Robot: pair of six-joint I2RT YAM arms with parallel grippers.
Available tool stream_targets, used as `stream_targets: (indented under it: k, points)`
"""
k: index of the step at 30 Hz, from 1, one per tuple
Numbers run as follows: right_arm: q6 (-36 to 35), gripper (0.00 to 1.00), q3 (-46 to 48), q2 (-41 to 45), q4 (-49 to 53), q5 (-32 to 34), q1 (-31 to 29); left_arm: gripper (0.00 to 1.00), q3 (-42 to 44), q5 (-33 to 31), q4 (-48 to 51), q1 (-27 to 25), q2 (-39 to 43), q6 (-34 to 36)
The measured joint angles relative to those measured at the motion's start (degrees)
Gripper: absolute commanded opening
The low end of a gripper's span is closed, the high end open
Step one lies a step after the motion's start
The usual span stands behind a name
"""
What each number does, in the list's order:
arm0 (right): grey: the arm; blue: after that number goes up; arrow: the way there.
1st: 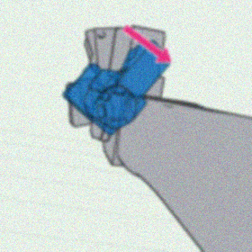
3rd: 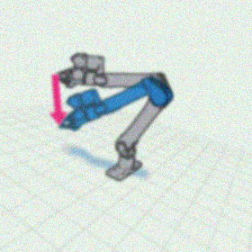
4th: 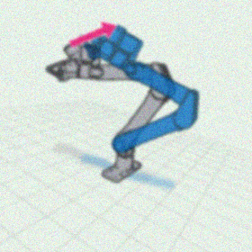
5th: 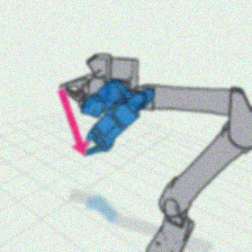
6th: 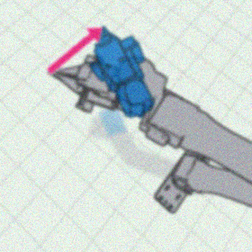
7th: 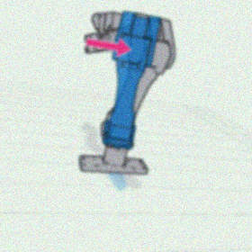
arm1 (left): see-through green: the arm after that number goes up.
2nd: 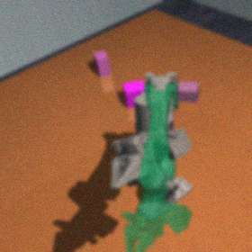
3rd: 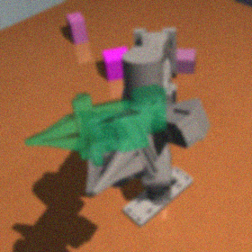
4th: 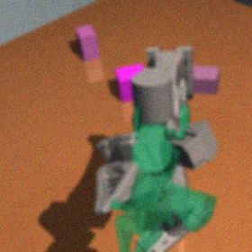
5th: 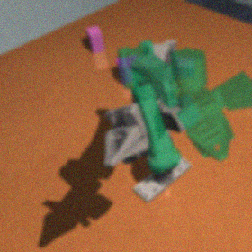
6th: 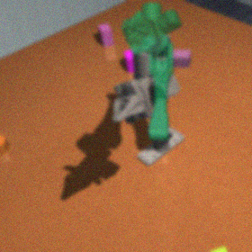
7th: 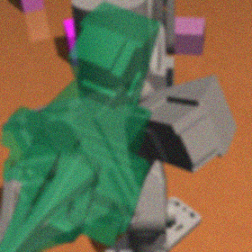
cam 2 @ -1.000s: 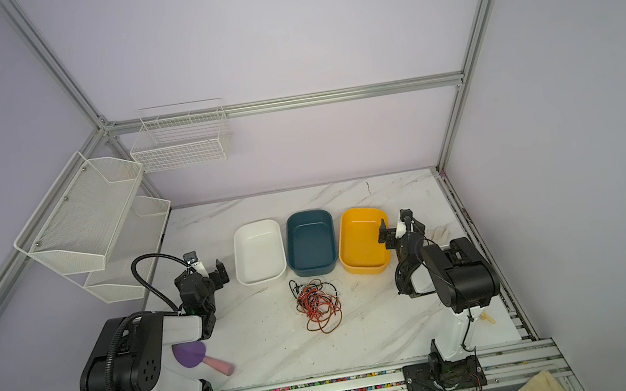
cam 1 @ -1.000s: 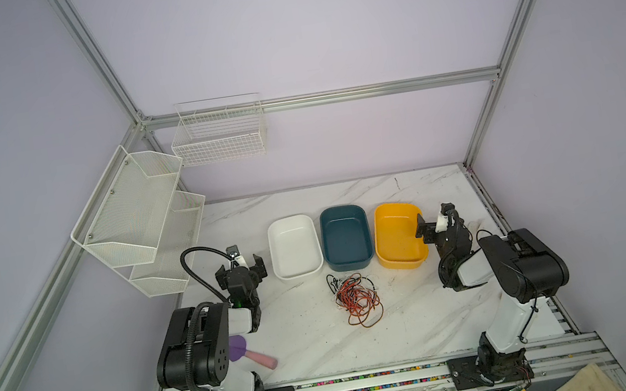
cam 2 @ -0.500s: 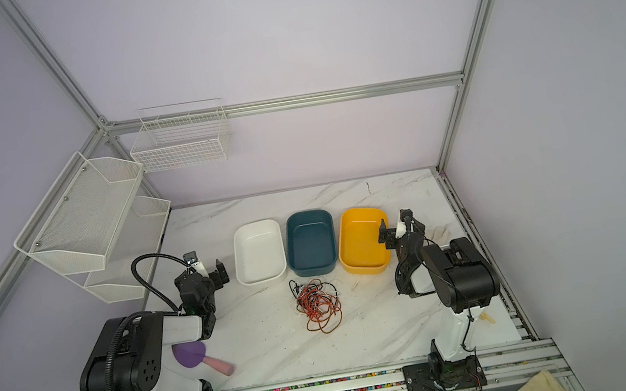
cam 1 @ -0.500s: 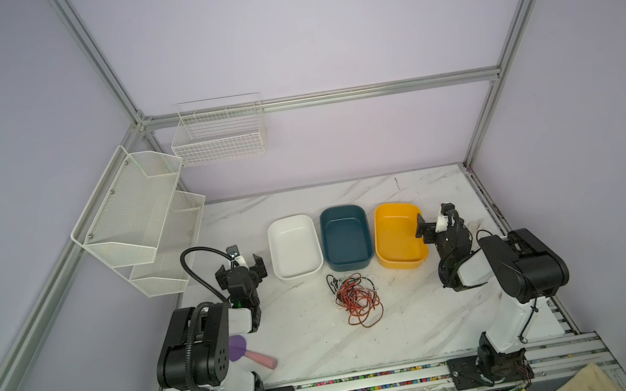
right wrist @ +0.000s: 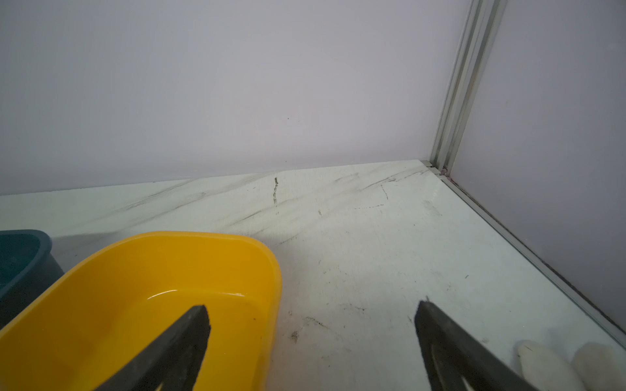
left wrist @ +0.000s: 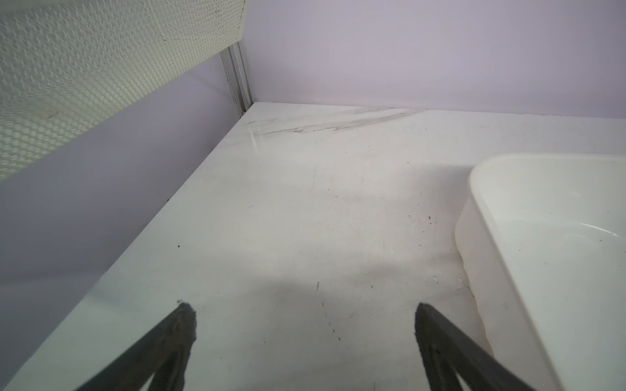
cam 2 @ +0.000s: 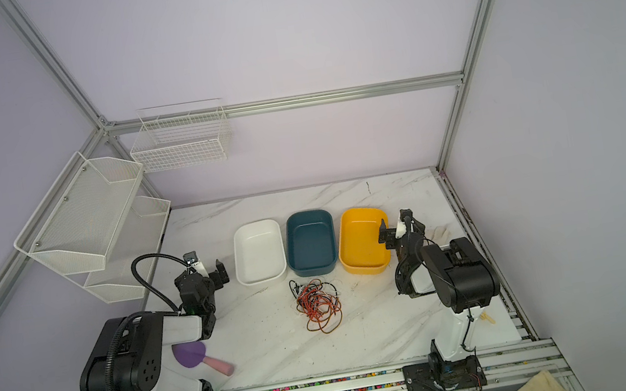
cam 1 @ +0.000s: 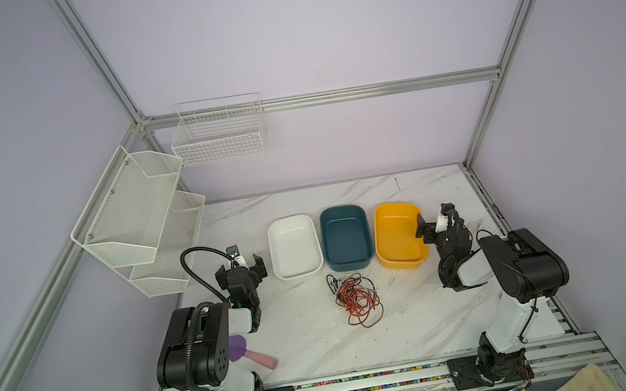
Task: Untangle the cables
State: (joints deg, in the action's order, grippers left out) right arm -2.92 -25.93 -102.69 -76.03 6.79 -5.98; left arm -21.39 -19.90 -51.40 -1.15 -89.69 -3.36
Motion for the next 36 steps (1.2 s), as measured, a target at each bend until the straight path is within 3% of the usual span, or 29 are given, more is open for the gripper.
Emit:
stream_targets:
  k: [5, 10, 17, 26, 32, 36]
  points:
    - [0.28, 0.98, 0.61, 4.76, 2.16, 1.86, 0.0, 1.0, 0.0, 0.0, -0.02, 0.0, 0.0, 0.0]
    - [0.31, 0.98, 1.7, 15.61, 5.05, 2.08, -0.24, 1.0, 0.0, 0.0, -0.02, 0.0, 0.0, 0.0]
    - [3.78, 0.98, -1.81, 34.1, 13.97, -4.59, -4.04, 1.0, 0.0, 0.28, -0.11, 0.0, 0.02, 0.22]
    - [28.68, 0.98, -8.85, 41.31, 24.85, -7.28, -6.56, 1.0, -2.47, 8.94, 16.0, 0.0, 16.09, 0.98]
    - [33.29, 0.98, -13.81, 37.83, 34.07, -10.67, -7.1, 1.0, -3.8, 15.67, 18.38, 0.0, 28.24, -10.43]
    - [31.67, 0.98, -18.99, 34.05, 41.2, -11.08, -10.97, 1.0, -8.68, 15.67, 29.35, 0.0, 32.94, -21.07]
